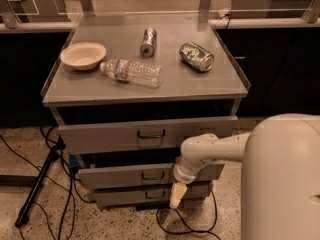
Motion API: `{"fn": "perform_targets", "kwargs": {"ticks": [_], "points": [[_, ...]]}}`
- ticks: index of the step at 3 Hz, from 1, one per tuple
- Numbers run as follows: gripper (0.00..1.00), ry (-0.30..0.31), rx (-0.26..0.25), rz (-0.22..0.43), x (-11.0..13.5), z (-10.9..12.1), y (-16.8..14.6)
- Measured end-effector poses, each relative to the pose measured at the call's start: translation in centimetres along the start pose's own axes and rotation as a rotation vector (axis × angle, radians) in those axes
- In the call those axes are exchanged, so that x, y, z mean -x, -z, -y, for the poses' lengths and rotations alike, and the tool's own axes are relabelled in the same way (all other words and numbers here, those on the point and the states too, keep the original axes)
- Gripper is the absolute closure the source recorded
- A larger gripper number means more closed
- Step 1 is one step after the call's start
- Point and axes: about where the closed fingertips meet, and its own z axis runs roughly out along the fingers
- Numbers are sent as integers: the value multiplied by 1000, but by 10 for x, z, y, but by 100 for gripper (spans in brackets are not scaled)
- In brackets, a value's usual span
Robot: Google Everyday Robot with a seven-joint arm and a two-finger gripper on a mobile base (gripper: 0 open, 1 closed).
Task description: Open middle drawer
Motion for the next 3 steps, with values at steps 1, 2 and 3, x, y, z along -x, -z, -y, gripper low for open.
{"fn": "perform_targets", "kwargs": {"ticks": [1,2,3], "points": [[0,-6,37,1,-13,-35,12],[0,-7,54,4,-21,-60,21],[0,14,67,24,-34,-101,38]]}}
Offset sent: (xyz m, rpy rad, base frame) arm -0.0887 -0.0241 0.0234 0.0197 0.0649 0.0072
